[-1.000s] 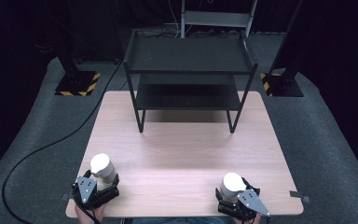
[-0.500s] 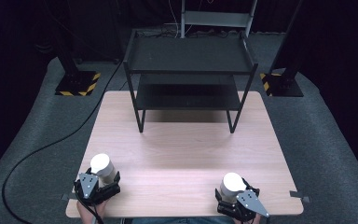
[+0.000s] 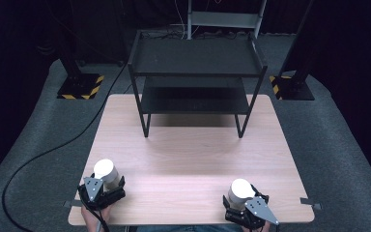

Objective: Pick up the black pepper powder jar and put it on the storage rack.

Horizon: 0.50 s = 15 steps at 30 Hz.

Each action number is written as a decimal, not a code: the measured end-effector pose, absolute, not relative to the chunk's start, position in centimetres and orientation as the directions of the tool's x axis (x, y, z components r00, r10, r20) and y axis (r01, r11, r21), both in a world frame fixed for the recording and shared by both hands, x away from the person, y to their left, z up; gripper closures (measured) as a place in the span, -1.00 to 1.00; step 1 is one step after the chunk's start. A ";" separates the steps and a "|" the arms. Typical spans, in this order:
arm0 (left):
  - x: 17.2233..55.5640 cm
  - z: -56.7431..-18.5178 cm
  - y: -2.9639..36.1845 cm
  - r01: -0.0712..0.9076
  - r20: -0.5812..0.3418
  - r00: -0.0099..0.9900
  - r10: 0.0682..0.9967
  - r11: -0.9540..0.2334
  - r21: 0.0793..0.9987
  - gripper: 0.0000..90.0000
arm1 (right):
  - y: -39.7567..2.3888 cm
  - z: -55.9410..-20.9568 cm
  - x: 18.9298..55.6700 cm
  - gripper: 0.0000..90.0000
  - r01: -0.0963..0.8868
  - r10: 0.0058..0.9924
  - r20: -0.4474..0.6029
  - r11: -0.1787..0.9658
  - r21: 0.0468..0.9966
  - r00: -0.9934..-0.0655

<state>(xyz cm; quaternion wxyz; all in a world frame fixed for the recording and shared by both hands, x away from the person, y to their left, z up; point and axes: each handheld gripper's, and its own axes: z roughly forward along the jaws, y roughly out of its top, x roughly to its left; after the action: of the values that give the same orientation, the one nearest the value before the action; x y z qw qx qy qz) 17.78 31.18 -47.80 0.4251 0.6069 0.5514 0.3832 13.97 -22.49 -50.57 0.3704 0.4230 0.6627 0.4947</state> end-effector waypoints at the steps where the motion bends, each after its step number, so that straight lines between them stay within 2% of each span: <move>1: 17.8 -47.8 31.4 0.346 -0.013 0.105 0.994 -0.024 0.938 -1.00 | -22.5 -50.6 14.0 -1.00 0.194 0.927 -0.072 0.152 0.969 -0.369; 8: 17.7 -48.0 32.1 0.344 -0.041 0.134 0.990 -0.008 0.939 -0.79 | -22.5 -50.6 13.9 -1.00 0.191 0.927 -0.074 0.152 0.970 -0.367; 15: 17.7 -48.1 32.3 0.338 -0.043 0.138 0.990 -0.007 0.941 -0.39 | -22.4 -50.7 13.9 -1.00 0.190 0.929 -0.074 0.152 0.970 -0.363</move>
<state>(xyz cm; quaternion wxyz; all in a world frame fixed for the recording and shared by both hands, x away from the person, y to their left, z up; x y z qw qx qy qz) 17.75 32.27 -48.12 0.4463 0.6082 0.5455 0.3652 13.90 -22.42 -50.66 0.3730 0.4232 0.6609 0.4949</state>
